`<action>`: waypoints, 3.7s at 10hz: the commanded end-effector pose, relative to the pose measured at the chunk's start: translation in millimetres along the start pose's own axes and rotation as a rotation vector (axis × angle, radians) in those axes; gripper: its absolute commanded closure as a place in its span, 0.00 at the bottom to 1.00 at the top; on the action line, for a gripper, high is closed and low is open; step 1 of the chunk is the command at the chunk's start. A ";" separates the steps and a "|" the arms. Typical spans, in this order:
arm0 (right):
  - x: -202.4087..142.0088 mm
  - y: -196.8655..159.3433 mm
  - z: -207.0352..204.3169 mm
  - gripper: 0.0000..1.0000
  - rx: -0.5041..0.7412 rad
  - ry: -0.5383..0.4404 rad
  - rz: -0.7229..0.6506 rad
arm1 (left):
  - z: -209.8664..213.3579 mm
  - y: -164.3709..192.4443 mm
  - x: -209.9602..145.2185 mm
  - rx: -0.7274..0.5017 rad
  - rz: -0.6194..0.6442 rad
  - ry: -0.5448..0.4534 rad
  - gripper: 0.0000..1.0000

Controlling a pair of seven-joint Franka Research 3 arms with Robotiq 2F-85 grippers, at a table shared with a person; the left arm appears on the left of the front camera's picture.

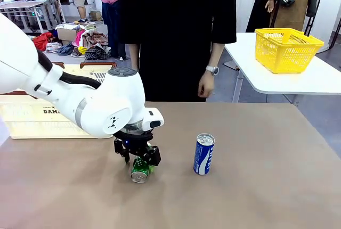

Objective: Place the drinks into the Shopping basket.
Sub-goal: Pick up one drink and place it into the Shopping basket.

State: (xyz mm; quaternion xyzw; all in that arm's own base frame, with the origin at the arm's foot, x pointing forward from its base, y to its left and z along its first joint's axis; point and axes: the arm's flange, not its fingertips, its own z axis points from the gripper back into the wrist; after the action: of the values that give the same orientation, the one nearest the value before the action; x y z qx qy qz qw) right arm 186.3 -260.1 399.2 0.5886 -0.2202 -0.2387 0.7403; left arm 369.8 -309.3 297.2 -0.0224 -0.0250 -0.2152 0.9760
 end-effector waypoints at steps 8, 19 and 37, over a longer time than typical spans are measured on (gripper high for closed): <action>0.0 2.3 0.3 0.00 0.006 -0.001 0.010 | 5.9 -11.0 7.7 0.008 0.172 -0.055 1.00; 0.0 2.3 0.3 0.00 0.006 -0.001 0.010 | 211.9 41.7 -52.1 -0.116 0.338 -0.171 1.00; 0.0 2.3 0.3 0.00 0.006 -0.001 0.010 | 302.9 363.8 11.9 -0.017 0.527 -0.330 1.00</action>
State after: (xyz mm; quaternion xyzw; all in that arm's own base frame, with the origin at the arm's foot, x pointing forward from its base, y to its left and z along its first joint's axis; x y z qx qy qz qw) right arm 186.1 -260.2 399.2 0.5886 -0.2204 -0.2390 0.7402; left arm 531.7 33.9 563.1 -0.0502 -0.1623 0.0182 0.9853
